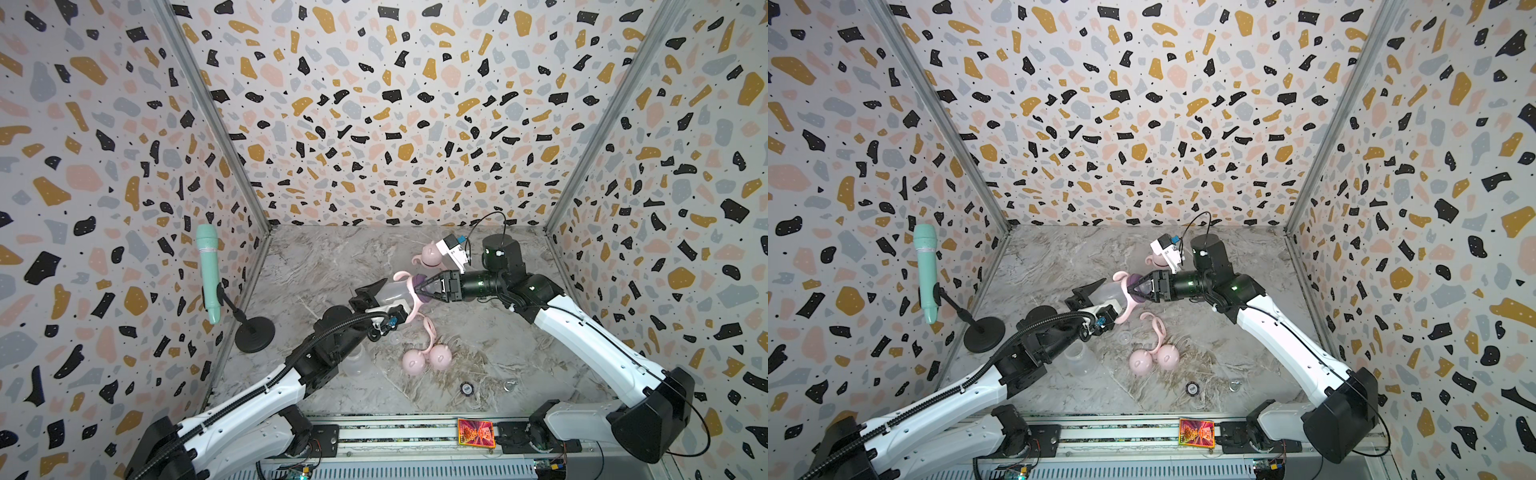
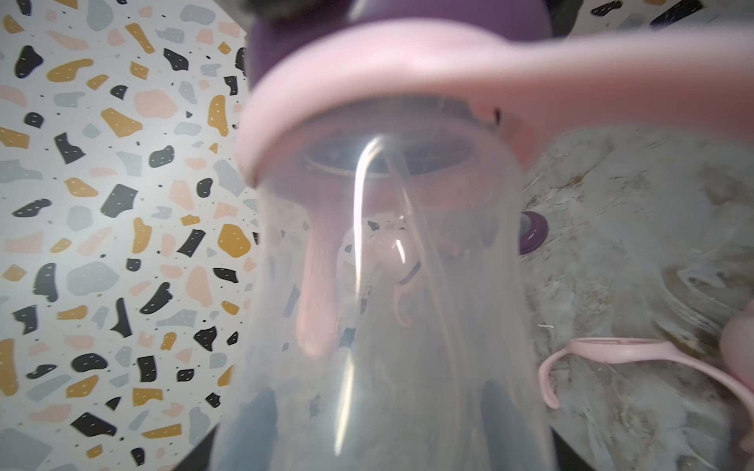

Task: Assemble the baby bottles
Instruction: Screw the nipple onto the baby bottle.

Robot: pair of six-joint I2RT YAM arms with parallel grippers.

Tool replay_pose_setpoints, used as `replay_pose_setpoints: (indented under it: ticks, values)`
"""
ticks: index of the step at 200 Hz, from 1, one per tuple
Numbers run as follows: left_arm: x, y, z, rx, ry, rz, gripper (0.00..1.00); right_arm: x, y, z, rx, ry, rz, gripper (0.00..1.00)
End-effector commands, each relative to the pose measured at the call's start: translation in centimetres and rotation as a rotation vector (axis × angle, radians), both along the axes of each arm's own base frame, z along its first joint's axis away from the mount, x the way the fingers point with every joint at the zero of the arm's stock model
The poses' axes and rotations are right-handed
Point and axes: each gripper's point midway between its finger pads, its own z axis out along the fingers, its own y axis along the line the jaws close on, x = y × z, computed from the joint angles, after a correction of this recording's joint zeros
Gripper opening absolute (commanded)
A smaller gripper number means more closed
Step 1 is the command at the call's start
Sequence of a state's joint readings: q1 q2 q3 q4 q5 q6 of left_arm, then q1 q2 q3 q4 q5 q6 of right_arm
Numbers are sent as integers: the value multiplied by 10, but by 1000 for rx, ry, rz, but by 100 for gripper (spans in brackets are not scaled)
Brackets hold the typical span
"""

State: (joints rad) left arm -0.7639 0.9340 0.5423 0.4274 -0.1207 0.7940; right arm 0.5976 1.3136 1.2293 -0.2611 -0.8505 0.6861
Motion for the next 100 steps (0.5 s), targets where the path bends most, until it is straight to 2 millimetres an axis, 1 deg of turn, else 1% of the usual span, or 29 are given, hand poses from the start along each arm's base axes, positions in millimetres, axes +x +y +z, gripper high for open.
replay_pose_setpoints:
  ticks: [1,19,49,55,60,63,65,69,77,85,88,90,100]
  values:
    - [7,24,68,-166,-196,136,0,-2,1,12,-9,46,-12,0]
    - [6,23,65,-163,-173,125,0,7,-7,12,-68,-4,-51,0]
    - [5,26,61,-177,-164,136,0,10,-18,17,-32,1,-53,0]
    - [4,26,62,-186,-152,129,0,9,-19,18,-43,-23,-43,10]
    - [4,24,59,-181,-128,118,0,8,-20,21,-58,-56,-34,21]
    - [3,22,61,-180,-118,103,0,8,-22,22,-70,-77,-30,26]
    - [2,19,56,-166,-99,90,0,8,-22,23,-78,-96,-28,31]
    - [1,16,55,-155,-74,70,0,8,-25,25,-98,-128,-25,38]
    - [-2,7,52,-136,-19,22,0,8,-31,28,-147,-192,-30,52]
    - [-4,-1,50,-127,37,-22,0,7,-37,32,-188,-253,-30,62]
    - [-5,-3,47,-122,61,-36,0,6,-39,33,-200,-271,-29,64]
    - [-6,-6,47,-121,72,-53,0,6,-41,34,-207,-286,-28,68]
    - [-11,-16,40,-92,139,-117,0,1,-47,40,-236,-349,-18,75]
